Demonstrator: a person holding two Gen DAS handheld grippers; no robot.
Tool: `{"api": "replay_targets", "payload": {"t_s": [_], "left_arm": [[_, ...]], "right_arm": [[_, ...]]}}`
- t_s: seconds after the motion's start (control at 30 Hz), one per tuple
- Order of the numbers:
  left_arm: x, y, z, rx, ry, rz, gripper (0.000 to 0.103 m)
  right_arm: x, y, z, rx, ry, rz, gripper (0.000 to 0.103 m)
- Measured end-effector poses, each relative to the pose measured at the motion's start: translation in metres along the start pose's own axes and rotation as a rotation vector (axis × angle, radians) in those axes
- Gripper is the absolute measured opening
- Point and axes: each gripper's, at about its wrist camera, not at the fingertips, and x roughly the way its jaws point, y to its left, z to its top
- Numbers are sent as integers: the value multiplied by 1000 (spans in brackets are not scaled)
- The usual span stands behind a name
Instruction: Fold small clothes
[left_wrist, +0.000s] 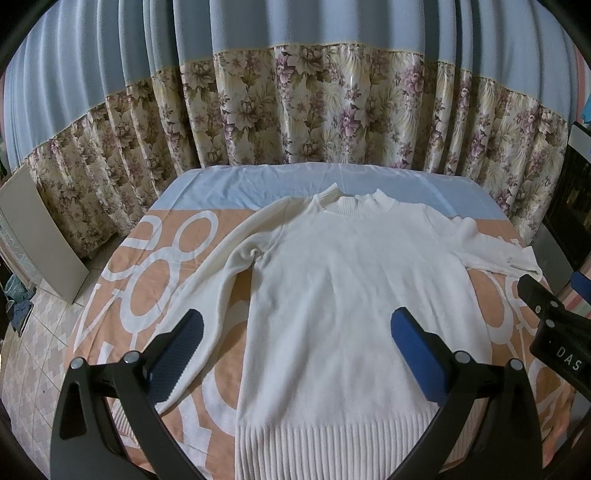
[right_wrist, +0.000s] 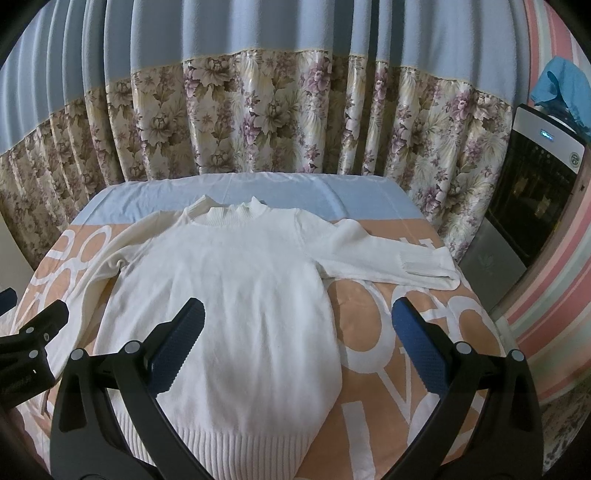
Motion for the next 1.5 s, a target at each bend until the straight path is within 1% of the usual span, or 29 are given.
{"api": "replay_targets", "payload": {"t_s": [0.4,0.5,0.67,0.8,0.9,0.97,1.07,1.1,1.13,1.17,1.27,1.3,1.33,1.4,1.47,1.5], "left_arm": [[1,1,-1,0,2,-1,102],[4,2,-3,3,5,-2,102],[15,1,-6,16,18,-2,102],[36,-15,9,28,29,-8,102],[52,-25,21,54,27,-6,102],[60,-32,31,65,23,-14,102],[76,-43,48,82,22,-28,102],[81,-47,54,85,19,-34,102],[86,-52,61,89,18,-50,102],[92,-57,68,93,18,-77,102],[107,-77,89,110,13,-135,102],[113,-85,95,123,5,-167,102],[118,-92,100,131,3,-178,102],[129,-108,112,140,-3,-187,102],[140,-124,121,156,-14,-211,102],[146,-131,123,167,-14,-215,102]], "right_arm": [[5,0,-2,-2,4,3,100],[14,-2,-5,0,12,8,100],[31,-5,-7,3,34,6,100],[43,-15,-5,17,22,36,100],[59,-31,-3,20,2,86,100],[68,-45,2,32,-2,94,100],[74,-73,8,51,-78,100,100],[74,-85,11,49,-124,100,100],[77,-95,12,46,-157,93,100],[81,-102,14,38,-165,80,100],[106,-124,21,-34,-121,7,100],[112,-131,20,-46,-118,-6,100],[119,-137,20,-58,-113,-16,100],[136,-154,20,-78,-84,-31,100],[147,-169,18,-90,-72,-21,100],[156,-179,18,-97,-49,-11,100]]}}
